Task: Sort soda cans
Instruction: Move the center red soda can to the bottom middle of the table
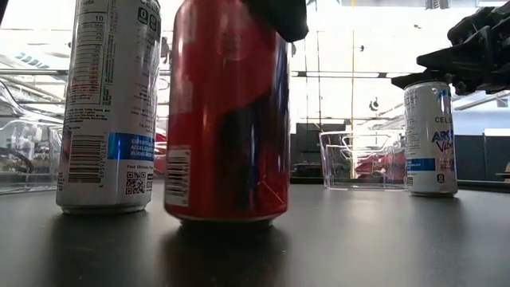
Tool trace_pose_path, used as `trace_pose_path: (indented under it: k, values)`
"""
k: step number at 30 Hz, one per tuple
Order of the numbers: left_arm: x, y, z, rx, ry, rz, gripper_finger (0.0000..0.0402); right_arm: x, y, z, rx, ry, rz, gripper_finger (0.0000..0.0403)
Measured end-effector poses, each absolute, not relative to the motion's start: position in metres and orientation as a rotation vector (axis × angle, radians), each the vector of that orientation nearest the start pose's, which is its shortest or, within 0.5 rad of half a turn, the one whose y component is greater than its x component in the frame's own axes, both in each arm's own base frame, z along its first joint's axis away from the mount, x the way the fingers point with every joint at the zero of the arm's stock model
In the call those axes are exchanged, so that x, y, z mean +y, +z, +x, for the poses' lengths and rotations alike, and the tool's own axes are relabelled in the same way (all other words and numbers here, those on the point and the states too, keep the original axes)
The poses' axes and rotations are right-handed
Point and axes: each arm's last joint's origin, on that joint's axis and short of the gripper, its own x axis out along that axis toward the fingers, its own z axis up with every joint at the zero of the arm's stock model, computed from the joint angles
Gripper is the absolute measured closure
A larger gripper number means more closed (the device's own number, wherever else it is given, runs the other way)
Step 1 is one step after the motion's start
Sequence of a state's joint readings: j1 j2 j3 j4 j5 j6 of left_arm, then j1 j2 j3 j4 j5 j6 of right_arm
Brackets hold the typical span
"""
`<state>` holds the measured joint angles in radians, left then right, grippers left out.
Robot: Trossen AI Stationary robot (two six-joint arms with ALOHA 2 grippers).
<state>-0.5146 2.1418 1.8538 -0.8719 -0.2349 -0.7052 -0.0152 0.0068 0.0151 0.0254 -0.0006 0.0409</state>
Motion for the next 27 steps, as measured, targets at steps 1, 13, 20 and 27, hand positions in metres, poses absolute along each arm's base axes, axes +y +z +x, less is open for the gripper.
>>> trace_pose_path:
  k: [1, 13, 20, 27]
  values:
    - [-0.217, 0.226, 0.398, 1.093, 0.142, -0.200, 0.0070, -0.001, 0.170, 0.097, -0.033, -0.014, 0.041, 0.0064]
    - [-0.216, 0.227, 0.398, 1.102, 0.132, -0.211, 0.0029, -0.001, 0.171, 0.097, -0.033, -0.014, 0.041, 0.0064]
    - [-0.212, 0.254, 0.408, 1.034, 0.100, -0.257, 0.0028, -0.001, 0.171, 0.097, -0.034, -0.014, 0.041, 0.0064]
    - [-0.195, 0.285, 0.417, 0.995, 0.088, -0.231, 0.0028, -0.001, 0.170, 0.097, -0.034, -0.014, 0.041, 0.0064]
